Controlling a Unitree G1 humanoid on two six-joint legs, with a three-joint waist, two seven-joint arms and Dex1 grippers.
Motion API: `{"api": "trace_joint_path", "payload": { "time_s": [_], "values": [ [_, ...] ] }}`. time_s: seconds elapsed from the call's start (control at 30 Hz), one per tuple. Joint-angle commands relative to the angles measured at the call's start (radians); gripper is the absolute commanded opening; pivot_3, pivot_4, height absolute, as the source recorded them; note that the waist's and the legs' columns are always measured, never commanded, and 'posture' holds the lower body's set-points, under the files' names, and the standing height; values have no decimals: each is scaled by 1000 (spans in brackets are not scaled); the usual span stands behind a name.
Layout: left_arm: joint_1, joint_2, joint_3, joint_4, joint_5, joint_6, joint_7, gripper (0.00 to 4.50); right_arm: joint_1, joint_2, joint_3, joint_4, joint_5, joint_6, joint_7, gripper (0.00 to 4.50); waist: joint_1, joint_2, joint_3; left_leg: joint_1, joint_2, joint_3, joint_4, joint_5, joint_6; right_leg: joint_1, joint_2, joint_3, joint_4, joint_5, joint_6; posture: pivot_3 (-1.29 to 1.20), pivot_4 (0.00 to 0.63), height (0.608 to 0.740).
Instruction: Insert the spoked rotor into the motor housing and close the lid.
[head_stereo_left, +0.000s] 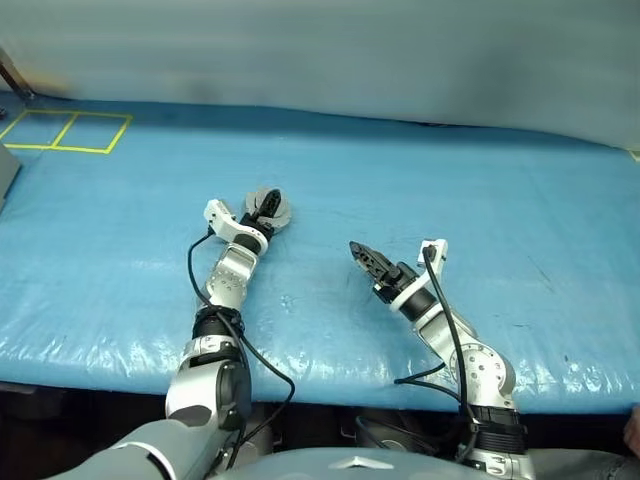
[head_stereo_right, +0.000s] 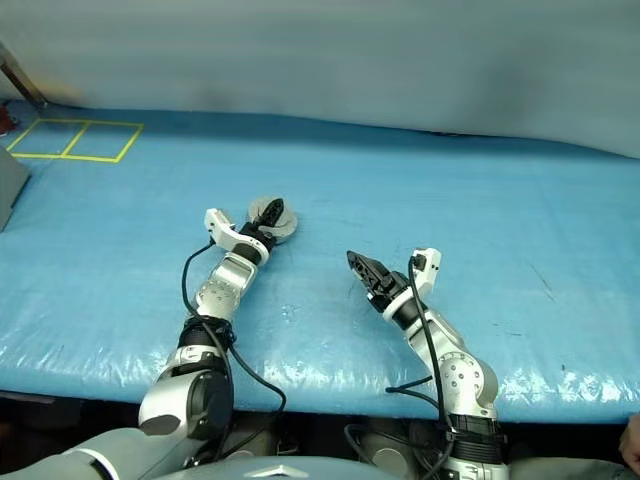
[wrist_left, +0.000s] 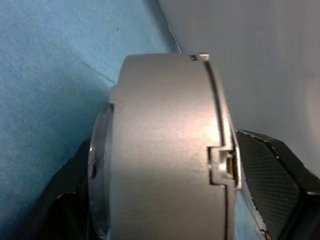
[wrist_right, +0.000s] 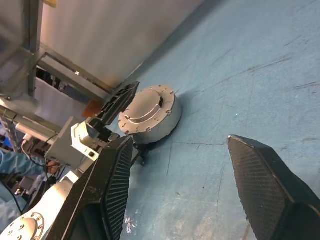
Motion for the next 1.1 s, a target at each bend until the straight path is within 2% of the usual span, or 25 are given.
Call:
{"api": "trace_joint_path", "payload": {
  "time_s": [0.03,0.3,0.43,0.63,0.8,0.93,1.03,1.1],
  "values": [
    [74,33,13,-113,34,-37,31,4461,-15,2,6,-7,-3,-8,10,3129,-1,0,0,0,0,0,0,0,-1,0,0,0,0,0,0,0,150,740],
    [205,87,-32,-284,105,-61,32,4461,-29,-16,29,16,-62,-27,18,3129,7,0,0,0,0,0,-1,1,-2,-1,1,0,1,1,-1,0,150,740],
    [286,161,-126,-364,204,-126,-96,4461,-18,-54,72,17,-196,-158,65,3129,8,0,0,-1,0,0,-1,1,-2,-1,0,0,0,-1,-4,0,150,740],
    [399,287,-289,-498,265,-197,-391,4461,1,-175,113,82,-421,-353,119,3129,17,0,0,-1,-1,0,-2,1,-3,-2,-2,-1,0,-3,-6,0,150,740],
    [418,365,-396,-506,382,-282,-490,4461,-10,-253,129,154,-548,-460,141,3129,16,0,0,0,-1,1,-2,0,-5,-3,-7,-1,0,-3,-6,0,150,740],
    [407,388,-465,-483,459,-329,-521,4461,-23,-293,121,184,-580,-510,180,3129,17,0,0,0,-1,2,-4,1,-3,-4,-7,-1,0,-3,-7,0,150,740],
    [394,379,-478,-447,472,-349,-524,4500,-27,-313,127,195,-591,-521,212,3636,17,0,0,0,-1,2,-4,1,-3,-4,-7,-1,0,-3,-7,0,150,740],
    [390,377,-487,-428,486,-363,-528,4500,-27,-319,130,198,-606,-527,215,4318,17,0,0,0,-1,2,-4,1,-3,-4,-7,-1,0,-3,-7,0,150,740]
  ]
}}
